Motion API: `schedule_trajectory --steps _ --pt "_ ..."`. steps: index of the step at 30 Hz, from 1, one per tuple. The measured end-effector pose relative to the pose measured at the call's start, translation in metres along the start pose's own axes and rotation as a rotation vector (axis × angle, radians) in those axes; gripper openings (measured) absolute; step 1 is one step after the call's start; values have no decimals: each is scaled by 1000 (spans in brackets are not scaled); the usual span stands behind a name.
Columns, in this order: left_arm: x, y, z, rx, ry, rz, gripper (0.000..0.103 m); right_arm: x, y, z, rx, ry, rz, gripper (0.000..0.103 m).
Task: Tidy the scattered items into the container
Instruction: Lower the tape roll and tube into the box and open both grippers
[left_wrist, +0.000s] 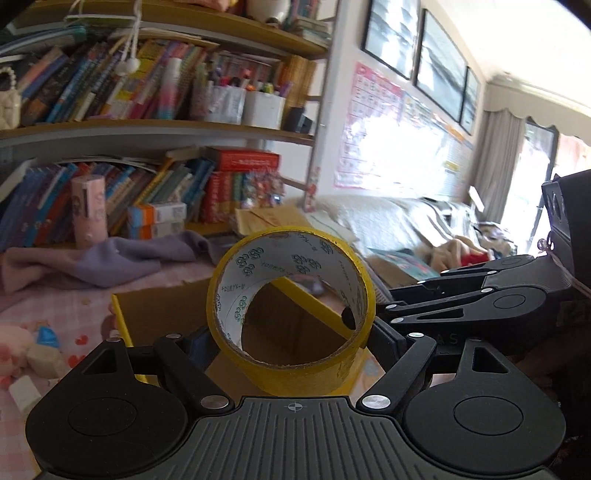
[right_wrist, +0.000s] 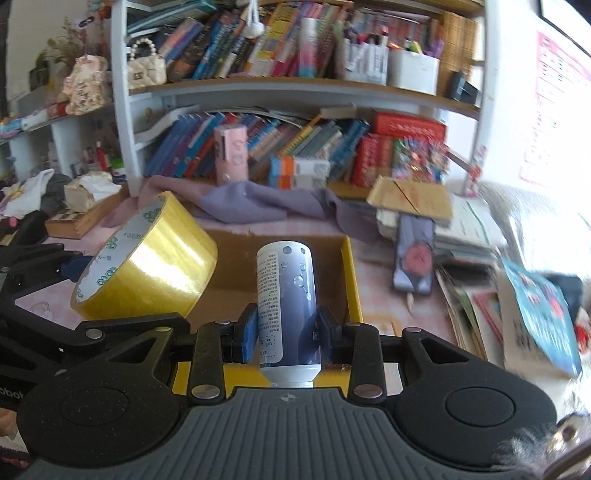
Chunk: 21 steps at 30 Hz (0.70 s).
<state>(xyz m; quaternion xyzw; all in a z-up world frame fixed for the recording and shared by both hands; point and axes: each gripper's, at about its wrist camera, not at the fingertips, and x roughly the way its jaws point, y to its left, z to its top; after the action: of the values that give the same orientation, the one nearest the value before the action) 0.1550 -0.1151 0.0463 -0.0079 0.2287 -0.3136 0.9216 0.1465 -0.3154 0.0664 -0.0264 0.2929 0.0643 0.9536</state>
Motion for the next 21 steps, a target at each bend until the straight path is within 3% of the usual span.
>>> schedule_trajectory --steps 6,9,15,21 --pt "32 13 12 -34 35 119 84 35 -17 23 -46 -9 66 31" --pt "52 15 13 -32 86 176 84 66 -27 28 -34 53 117 31" --pt "89 22 3 -46 220 218 84 121 -32 14 -81 197 154 31" --pt "123 25 -10 5 369 261 84 161 -27 4 -187 258 151 31"
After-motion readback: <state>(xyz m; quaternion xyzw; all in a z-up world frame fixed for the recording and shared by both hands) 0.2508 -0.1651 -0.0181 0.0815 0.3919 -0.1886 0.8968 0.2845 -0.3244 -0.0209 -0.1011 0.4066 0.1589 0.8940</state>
